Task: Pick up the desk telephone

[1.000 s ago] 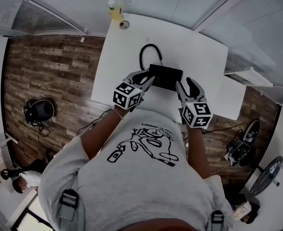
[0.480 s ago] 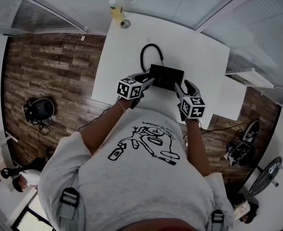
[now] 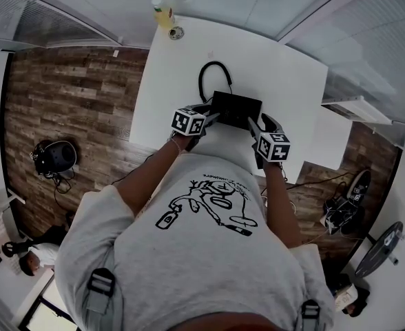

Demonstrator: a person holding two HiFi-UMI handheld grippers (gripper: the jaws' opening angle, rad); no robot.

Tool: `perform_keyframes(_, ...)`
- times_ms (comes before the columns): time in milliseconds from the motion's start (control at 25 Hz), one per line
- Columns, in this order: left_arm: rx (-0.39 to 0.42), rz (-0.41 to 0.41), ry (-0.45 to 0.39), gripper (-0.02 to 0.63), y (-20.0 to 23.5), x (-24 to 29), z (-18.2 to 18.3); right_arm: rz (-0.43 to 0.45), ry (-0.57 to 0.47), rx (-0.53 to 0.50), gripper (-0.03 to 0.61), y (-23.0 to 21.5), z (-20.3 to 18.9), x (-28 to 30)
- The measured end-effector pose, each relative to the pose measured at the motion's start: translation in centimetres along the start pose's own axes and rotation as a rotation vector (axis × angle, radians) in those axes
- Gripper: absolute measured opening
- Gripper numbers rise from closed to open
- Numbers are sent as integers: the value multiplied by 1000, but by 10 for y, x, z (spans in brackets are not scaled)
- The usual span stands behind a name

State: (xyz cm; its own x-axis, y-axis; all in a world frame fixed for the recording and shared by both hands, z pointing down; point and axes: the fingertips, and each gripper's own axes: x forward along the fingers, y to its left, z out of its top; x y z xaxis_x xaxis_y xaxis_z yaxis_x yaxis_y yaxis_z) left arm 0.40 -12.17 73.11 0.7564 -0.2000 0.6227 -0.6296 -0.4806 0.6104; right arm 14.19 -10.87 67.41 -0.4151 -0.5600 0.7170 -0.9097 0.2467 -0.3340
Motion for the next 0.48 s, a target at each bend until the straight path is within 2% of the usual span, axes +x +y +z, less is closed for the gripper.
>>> perform_keyframes(280,-75,-7,10,207,10,9,-5,18,35,40,202,-3,-12,9)
perform_keyframes(480,-117,-45,7,213,11,16,-5,27,57,78,204,-5,-20,15)
